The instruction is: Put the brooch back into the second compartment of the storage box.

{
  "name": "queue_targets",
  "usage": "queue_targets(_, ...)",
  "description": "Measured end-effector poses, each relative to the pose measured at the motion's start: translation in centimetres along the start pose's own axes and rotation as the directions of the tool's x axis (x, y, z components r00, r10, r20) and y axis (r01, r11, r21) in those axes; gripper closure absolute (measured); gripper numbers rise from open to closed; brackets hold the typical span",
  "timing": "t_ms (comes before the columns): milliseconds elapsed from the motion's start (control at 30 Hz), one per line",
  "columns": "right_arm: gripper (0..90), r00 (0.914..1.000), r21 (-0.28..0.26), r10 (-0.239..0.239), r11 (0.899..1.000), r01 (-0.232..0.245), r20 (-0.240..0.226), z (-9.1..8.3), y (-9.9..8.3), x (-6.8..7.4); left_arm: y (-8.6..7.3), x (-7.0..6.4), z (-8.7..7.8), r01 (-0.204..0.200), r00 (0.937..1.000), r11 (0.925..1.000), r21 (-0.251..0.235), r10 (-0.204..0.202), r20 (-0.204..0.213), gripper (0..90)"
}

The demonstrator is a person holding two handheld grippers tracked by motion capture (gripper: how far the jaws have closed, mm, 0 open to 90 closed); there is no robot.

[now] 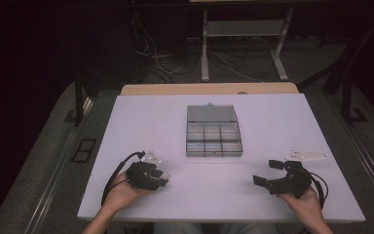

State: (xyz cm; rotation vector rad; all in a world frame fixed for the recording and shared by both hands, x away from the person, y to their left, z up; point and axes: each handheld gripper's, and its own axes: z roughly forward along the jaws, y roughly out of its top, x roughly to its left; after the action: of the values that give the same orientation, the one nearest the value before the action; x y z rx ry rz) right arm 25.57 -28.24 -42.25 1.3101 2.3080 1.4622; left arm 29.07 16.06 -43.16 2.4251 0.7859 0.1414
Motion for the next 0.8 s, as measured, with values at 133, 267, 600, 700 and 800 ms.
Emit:
queue_targets(133, 0.6, 1.0000, -0.002, 0.009, 1.000, -0.009, 0.002, 0.11, -0.13, 0.03, -0.25, -0.39, -0.04, -0.003, 0.9996, 0.9999, -0.011, 0.002, -0.029, 65.5)
queue_targets(267, 0.6, 1.0000, 0.008, 0.007, 1.000, -0.007, 0.005, 0.17, -0.24, 0.07, -0.54, -0.66, -0.04, 0.004, 0.9992, 0.9995, -0.032, -0.006, -0.040, 69.9)
queue_targets(600, 0.6, 0.9998, -0.008, 0.015, 1.000, -0.015, 0.014, -0.09, -0.32, -0.21, -0.41, -0.56, -0.33, 0.026, 0.9996, 0.9982, -0.053, -0.026, -0.009, 75.6)
queue_targets(700, 0.5, 0.9997, -0.008, 0.017, 1.000, -0.017, 0.020, -0.19, -0.34, -0.26, -0.44, -0.38, -0.80, 0.035, 0.9994, 0.9960, -0.082, -0.035, -0.002, 88.6)
queue_targets(800, 0.6, 0.9996, -0.009, 0.014, 1.000, -0.014, 0.023, -0.23, -0.38, -0.32, -0.59, 0.02, -0.75, 0.044, 0.9990, 0.9968, -0.066, -0.044, 0.004, 88.6)
